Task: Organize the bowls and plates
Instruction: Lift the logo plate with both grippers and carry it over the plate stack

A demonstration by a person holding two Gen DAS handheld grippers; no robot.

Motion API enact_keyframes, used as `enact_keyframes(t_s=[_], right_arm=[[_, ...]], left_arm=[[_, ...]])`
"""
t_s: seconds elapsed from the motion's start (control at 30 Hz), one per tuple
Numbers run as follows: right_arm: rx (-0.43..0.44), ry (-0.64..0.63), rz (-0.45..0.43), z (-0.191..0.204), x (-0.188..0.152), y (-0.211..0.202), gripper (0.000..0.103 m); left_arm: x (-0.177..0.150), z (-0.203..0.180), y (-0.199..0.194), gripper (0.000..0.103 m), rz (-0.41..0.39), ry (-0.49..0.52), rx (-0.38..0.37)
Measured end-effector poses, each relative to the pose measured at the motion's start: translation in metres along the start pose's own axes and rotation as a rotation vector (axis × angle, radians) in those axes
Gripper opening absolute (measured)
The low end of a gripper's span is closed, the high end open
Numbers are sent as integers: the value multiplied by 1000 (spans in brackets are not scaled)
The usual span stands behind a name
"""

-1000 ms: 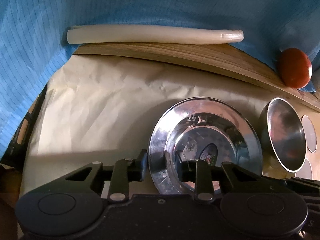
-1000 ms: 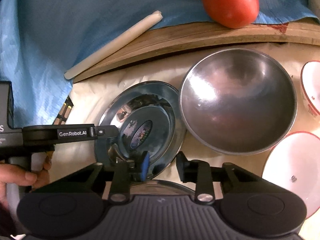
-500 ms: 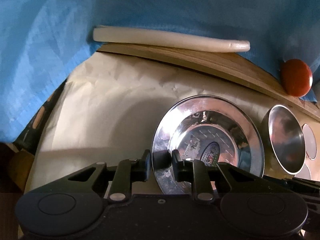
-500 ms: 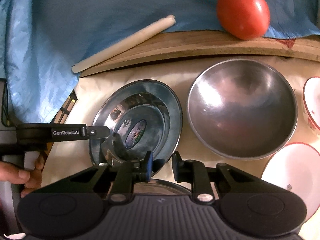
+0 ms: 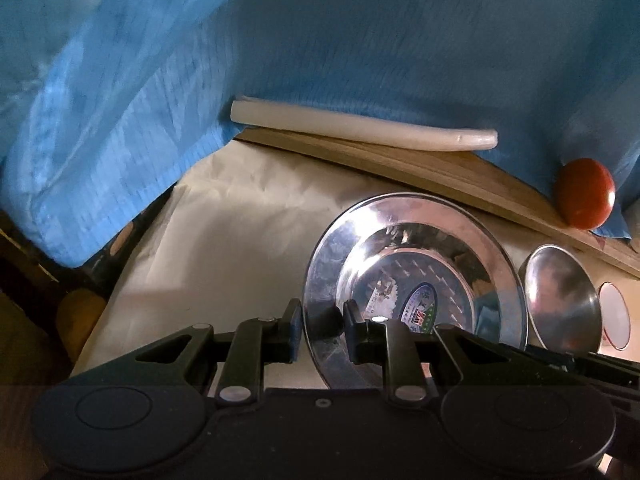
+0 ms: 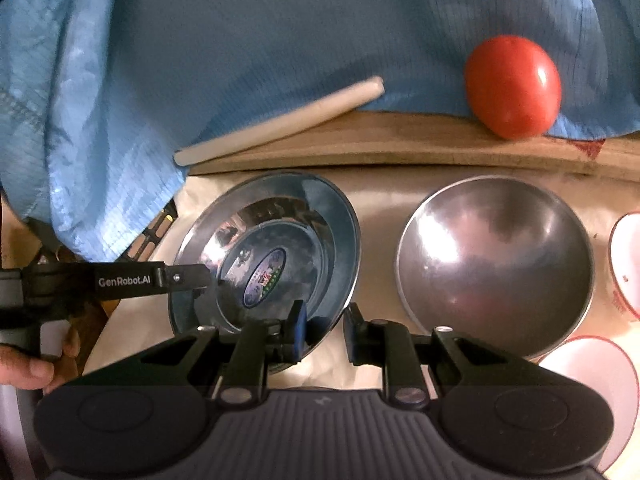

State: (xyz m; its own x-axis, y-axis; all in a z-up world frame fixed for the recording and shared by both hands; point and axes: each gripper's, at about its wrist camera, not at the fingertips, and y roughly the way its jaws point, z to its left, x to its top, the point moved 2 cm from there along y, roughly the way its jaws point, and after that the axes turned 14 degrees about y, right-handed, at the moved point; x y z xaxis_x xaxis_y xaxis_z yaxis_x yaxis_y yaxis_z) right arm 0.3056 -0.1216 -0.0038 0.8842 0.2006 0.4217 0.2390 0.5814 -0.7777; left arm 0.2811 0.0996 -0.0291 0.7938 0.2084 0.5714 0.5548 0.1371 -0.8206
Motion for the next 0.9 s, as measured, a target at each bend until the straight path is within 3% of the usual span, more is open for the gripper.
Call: enact_keyframes(t_s=[0.9], right_arm=[[31, -44, 6, -28, -41, -72, 24]], left_arm=[[-49, -45, -56, 24, 13, 61, -47]])
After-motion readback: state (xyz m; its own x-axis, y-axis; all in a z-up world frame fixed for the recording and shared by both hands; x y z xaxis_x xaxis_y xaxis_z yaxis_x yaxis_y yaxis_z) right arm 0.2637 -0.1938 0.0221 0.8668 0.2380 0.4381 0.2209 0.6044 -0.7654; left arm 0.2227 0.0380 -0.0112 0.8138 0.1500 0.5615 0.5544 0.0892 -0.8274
